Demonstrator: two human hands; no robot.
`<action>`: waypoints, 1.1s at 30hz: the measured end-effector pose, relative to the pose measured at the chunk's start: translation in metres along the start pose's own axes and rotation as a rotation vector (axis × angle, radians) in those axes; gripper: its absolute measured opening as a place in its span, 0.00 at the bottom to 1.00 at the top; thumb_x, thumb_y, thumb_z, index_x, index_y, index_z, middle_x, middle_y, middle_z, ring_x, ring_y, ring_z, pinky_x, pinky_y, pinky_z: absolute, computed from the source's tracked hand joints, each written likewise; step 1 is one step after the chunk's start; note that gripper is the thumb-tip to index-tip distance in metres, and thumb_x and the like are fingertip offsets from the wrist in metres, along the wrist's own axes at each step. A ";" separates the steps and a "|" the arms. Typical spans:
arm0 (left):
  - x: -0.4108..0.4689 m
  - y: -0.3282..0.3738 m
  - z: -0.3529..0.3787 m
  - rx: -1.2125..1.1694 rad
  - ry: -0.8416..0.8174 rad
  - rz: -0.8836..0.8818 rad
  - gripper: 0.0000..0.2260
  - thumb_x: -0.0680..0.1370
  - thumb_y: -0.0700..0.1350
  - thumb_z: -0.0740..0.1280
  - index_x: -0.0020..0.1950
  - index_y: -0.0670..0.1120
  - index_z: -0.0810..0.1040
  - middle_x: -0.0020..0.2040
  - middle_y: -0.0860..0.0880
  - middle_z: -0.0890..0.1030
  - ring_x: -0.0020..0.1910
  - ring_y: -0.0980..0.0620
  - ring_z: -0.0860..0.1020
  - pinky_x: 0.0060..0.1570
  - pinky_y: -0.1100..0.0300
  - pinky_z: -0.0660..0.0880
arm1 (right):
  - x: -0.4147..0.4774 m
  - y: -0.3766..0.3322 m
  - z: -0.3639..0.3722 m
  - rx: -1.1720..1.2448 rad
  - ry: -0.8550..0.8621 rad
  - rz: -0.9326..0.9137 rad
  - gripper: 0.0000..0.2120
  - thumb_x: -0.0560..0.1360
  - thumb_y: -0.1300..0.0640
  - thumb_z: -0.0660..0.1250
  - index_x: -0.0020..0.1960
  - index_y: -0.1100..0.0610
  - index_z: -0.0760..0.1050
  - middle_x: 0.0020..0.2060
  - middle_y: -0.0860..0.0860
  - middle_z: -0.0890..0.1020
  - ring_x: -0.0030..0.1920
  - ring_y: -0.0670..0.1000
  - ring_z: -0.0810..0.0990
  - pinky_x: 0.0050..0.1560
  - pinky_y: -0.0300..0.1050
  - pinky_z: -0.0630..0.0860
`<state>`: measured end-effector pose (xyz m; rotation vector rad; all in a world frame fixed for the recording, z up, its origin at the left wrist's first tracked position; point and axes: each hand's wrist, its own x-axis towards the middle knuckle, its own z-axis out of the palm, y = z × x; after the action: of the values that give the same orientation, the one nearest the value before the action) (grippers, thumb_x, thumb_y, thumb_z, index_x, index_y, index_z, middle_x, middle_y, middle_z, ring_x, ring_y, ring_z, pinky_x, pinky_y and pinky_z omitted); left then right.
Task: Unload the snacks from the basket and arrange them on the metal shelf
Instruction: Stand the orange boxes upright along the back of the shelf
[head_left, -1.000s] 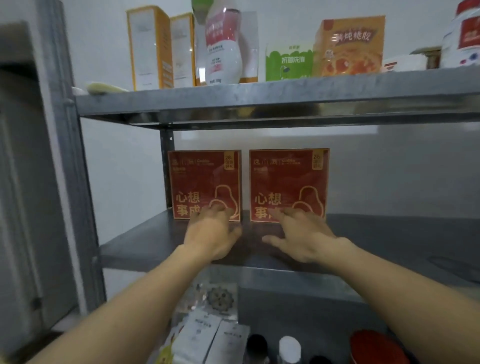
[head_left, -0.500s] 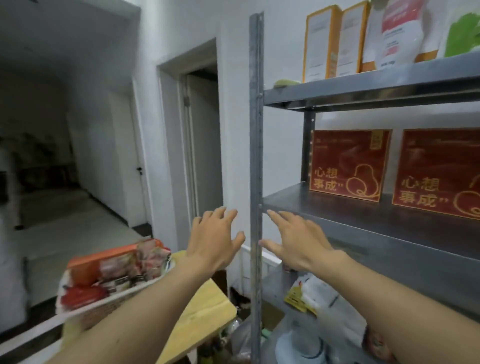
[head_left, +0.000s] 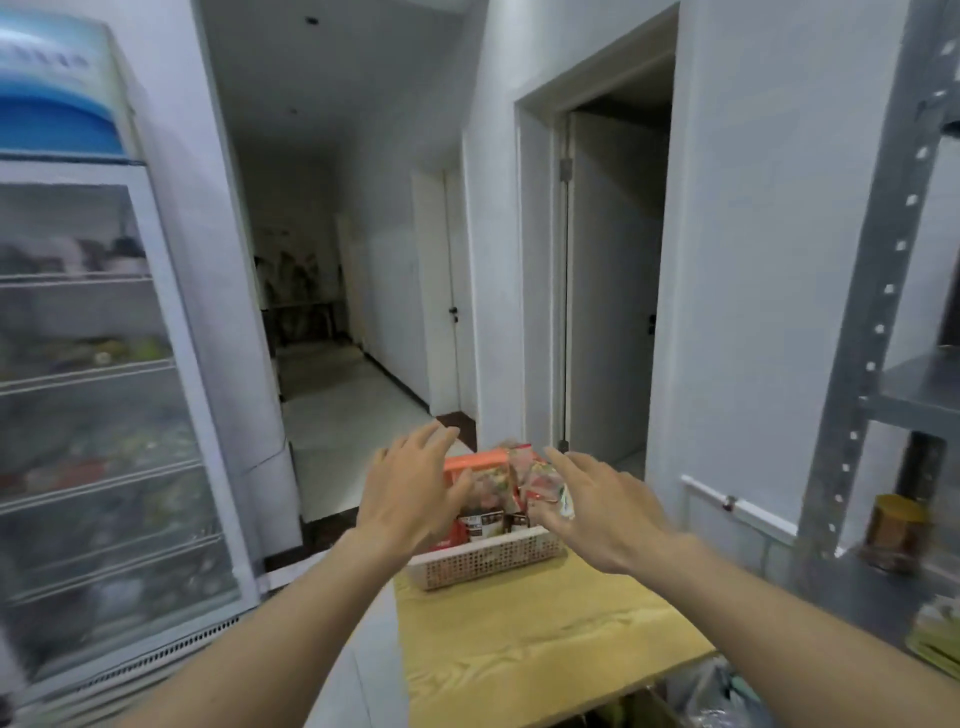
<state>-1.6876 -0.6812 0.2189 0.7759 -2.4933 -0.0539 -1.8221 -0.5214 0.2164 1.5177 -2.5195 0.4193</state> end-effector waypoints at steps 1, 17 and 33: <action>0.003 -0.013 0.004 -0.010 -0.007 -0.015 0.25 0.80 0.58 0.59 0.76 0.52 0.64 0.75 0.50 0.66 0.73 0.50 0.64 0.71 0.50 0.60 | 0.008 -0.005 0.009 0.000 -0.007 -0.007 0.29 0.80 0.39 0.58 0.77 0.45 0.54 0.73 0.47 0.66 0.69 0.53 0.70 0.63 0.50 0.69; 0.146 -0.110 0.164 -0.059 -0.118 -0.116 0.26 0.79 0.58 0.60 0.76 0.52 0.64 0.75 0.50 0.66 0.73 0.49 0.64 0.71 0.47 0.60 | 0.219 0.070 0.133 0.074 -0.095 -0.003 0.28 0.80 0.42 0.61 0.76 0.44 0.56 0.72 0.49 0.69 0.70 0.53 0.70 0.64 0.50 0.71; 0.269 -0.210 0.311 -0.015 -0.502 -0.285 0.34 0.76 0.51 0.70 0.78 0.57 0.57 0.78 0.43 0.56 0.76 0.41 0.56 0.72 0.43 0.60 | 0.395 0.143 0.284 0.444 -0.422 0.103 0.32 0.79 0.51 0.65 0.79 0.45 0.54 0.75 0.51 0.66 0.73 0.54 0.66 0.72 0.55 0.65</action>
<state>-1.9201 -1.0365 0.0384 1.2315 -2.8112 -0.4143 -2.1337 -0.8807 0.0400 1.7885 -2.9862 0.7926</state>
